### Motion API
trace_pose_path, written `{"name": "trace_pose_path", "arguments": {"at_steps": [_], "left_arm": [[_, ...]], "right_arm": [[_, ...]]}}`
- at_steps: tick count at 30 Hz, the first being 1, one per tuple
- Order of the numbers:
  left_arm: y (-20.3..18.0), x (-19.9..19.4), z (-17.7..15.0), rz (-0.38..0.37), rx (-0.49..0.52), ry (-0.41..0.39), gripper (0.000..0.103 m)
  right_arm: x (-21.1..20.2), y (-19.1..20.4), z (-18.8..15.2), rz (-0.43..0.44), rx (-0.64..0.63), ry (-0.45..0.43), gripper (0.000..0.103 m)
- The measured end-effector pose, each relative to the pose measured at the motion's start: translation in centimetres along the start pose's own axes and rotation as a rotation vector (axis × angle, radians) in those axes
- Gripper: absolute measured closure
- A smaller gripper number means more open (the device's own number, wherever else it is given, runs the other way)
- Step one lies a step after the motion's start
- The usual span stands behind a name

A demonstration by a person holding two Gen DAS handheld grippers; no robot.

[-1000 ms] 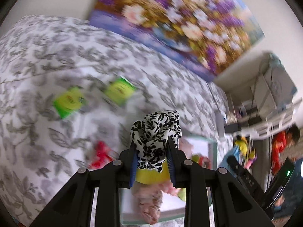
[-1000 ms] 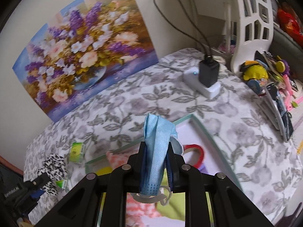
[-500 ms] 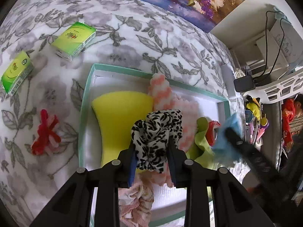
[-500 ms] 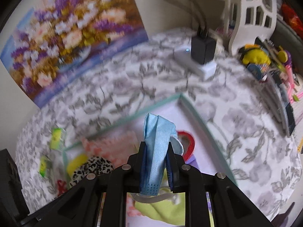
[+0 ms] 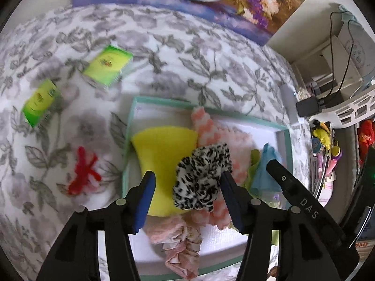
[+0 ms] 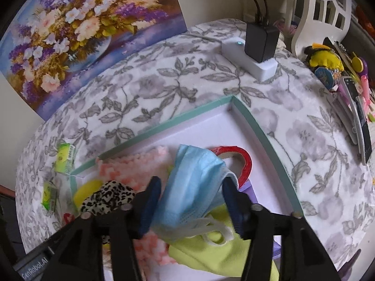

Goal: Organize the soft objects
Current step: 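Carry mask and leopard scrunchie into the white tray and release both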

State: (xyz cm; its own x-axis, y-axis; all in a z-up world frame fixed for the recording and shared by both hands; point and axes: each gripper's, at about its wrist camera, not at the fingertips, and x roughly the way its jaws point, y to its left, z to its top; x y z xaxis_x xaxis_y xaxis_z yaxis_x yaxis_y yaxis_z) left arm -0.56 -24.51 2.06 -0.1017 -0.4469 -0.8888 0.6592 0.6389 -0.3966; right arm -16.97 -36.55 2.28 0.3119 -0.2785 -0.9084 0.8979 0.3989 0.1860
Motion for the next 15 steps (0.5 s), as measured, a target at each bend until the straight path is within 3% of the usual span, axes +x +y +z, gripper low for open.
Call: {"name": "trace_pose_path", "arguments": {"at_steps": [2, 5, 7, 9, 15], "left_arm": [[0.3, -1.1, 0.2, 0.014, -0.001, -0.03, 0.041], [0.9, -2.6, 0.6, 0.057, -0.005, -0.088, 0.021], [1.4, -3.4, 0.8, 0.077, -0.02, -0.119, 0.019], [2.1, -4.0, 1.0, 0.116, -0.037, -0.147, 0.016], [4.5, -5.1, 1.6, 0.209, -0.084, -0.194, 0.011]], "right_arm": [[-0.7, 0.1, 0.2, 0.0, -0.007, -0.017, 0.034], [-1.5, 0.5, 0.3, -0.01, -0.027, -0.039, 0.025], [-1.9, 0.7, 0.4, -0.014, -0.037, -0.053, 0.016], [-2.2, 0.9, 0.5, -0.026, -0.049, -0.066, 0.0], [-2.5, 1.3, 0.4, -0.055, -0.079, -0.077, 0.0]]}}
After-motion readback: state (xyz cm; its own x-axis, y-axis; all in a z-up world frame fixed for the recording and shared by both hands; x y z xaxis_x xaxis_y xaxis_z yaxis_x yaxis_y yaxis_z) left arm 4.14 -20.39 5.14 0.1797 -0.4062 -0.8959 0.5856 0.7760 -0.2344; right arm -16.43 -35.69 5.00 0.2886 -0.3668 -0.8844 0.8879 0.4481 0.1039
